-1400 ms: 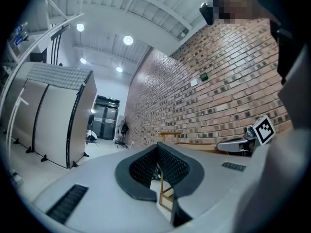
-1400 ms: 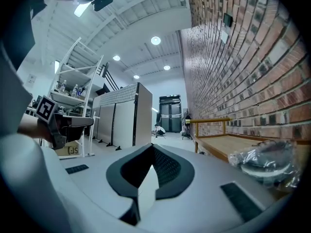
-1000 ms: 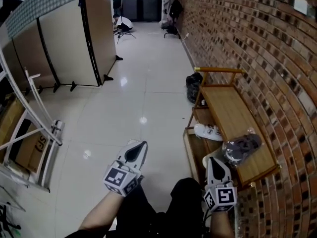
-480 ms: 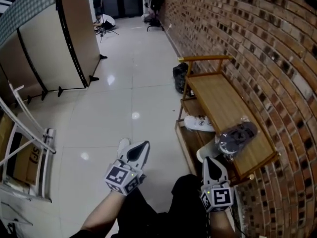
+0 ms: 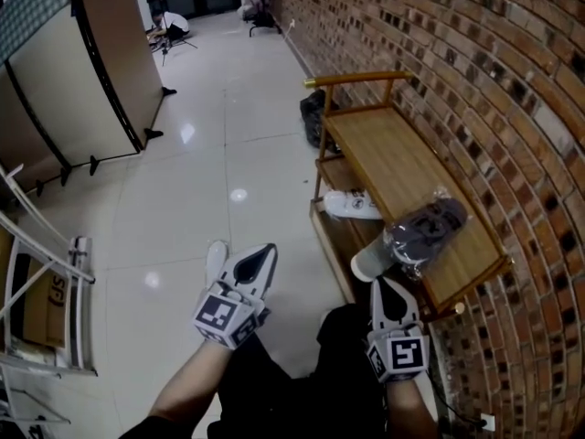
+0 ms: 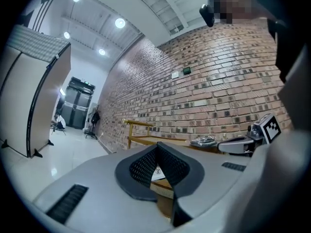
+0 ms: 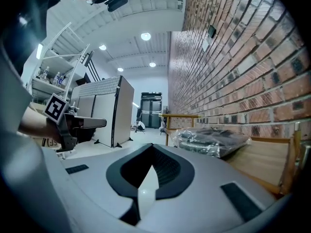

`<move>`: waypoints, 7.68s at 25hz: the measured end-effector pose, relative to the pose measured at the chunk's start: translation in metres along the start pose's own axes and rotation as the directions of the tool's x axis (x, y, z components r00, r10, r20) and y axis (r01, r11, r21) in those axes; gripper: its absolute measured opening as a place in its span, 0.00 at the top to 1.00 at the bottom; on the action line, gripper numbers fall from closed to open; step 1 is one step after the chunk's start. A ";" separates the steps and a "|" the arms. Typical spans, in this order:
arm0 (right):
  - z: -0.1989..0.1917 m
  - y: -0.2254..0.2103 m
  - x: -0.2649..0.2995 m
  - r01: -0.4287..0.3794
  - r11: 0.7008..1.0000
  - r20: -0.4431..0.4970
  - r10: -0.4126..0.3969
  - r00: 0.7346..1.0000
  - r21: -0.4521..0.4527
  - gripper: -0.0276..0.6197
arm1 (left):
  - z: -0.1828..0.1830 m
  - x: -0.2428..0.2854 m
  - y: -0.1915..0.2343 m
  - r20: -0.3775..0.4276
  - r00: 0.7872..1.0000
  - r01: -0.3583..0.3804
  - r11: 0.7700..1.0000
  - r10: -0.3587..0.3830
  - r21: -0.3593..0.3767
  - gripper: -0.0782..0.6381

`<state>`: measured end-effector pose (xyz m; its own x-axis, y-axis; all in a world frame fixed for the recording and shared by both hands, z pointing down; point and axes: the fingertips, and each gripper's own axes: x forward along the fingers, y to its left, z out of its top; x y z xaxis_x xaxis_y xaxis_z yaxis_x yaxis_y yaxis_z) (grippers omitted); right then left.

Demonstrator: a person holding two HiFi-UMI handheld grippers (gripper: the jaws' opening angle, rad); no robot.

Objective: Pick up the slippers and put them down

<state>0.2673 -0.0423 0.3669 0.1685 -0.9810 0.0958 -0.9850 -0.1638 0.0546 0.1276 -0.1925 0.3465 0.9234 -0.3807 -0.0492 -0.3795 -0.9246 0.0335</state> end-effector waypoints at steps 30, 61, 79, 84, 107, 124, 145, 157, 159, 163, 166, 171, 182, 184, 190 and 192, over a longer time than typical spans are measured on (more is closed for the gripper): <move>-0.009 -0.037 -0.037 0.089 0.996 -0.033 -0.089 0.995 -0.013 0.94 | -0.076 0.077 -0.088 0.094 0.918 0.246 0.367 -0.384 -0.897 0.89; -0.007 -0.046 -0.040 0.082 0.996 -0.053 -0.083 0.995 -0.028 0.94 | -0.229 0.144 -0.097 -0.093 0.946 -0.014 0.245 -0.310 -0.969 0.50; -0.008 -0.058 -0.048 0.114 0.993 -0.047 -0.113 0.992 0.027 0.94 | -0.242 0.172 -0.121 -0.096 0.941 -0.024 0.218 -0.324 -0.976 0.80; 0.001 -0.040 -0.048 0.075 0.997 -0.024 -0.075 0.997 0.023 0.94 | -0.216 0.146 -0.098 -0.049 0.960 0.018 0.236 -0.275 -0.972 0.81; 0.058 0.160 0.009 -0.404 0.914 0.127 0.406 0.905 -0.043 0.94 | -0.089 -0.120 0.109 0.034 0.966 -0.116 0.544 0.258 -0.831 0.81; 0.035 0.206 0.090 -0.475 0.876 0.037 0.479 0.877 -0.080 0.94 | -0.114 -0.142 0.169 0.106 0.920 -0.087 0.462 0.377 -0.883 0.81; -0.093 0.177 0.290 -0.422 0.905 -0.134 0.424 0.896 0.048 0.94 | -0.235 -0.052 0.245 0.115 0.884 -0.018 0.279 0.453 -0.960 0.81; -0.255 0.144 0.359 -0.218 0.971 -0.393 0.240 0.888 0.102 0.94 | -0.364 -0.016 0.251 0.022 0.854 -0.034 0.099 0.519 -0.994 0.81; -0.275 0.140 0.360 -0.187 0.977 -0.410 0.211 0.888 0.098 0.94 | -0.383 -0.012 0.258 0.007 0.849 -0.045 0.086 0.528 -0.995 0.81; -0.307 0.156 0.358 -0.195 0.976 -0.423 0.217 0.880 0.096 0.94 | -0.423 -0.010 0.273 -0.029 0.827 -0.060 0.037 0.561 -0.997 0.81; -0.325 0.162 0.361 -0.198 0.974 -0.413 0.227 0.882 0.112 0.94 | -0.454 -0.012 0.280 -0.064 0.801 -0.064 -0.021 0.595 -0.998 0.81; -0.330 0.156 0.359 -0.190 0.970 -0.388 0.235 0.891 0.151 0.94 | -0.504 -0.020 0.280 -0.143 0.773 -0.108 -0.094 0.618 -0.990 0.81; -0.337 0.165 0.353 -0.226 0.957 -0.436 0.284 0.854 0.180 0.94 | -0.580 -0.043 0.251 -0.435 0.704 -0.341 -0.270 0.561 -0.900 0.70; -0.339 0.167 0.353 -0.236 0.955 -0.442 0.293 0.848 0.180 0.94 | -0.596 -0.049 0.241 -0.567 0.647 -0.468 -0.322 0.509 -0.823 0.46; -0.335 0.178 0.352 -0.272 0.946 -0.447 0.322 0.834 0.174 0.94 | -0.622 -0.068 0.207 -0.807 0.497 -0.779 -0.246 0.318 -0.576 0.33; -0.336 0.178 0.351 -0.274 0.946 -0.450 0.325 0.832 0.175 0.94 | -0.625 -0.076 0.201 -0.844 0.450 -0.834 -0.199 0.293 -0.514 0.33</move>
<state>0.1641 -0.3811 0.7442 -0.1626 -0.8229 0.5444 -0.9842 0.0962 -0.1485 0.0172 -0.3419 0.9807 0.3529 -0.4320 0.8300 -0.6649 0.5083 0.5473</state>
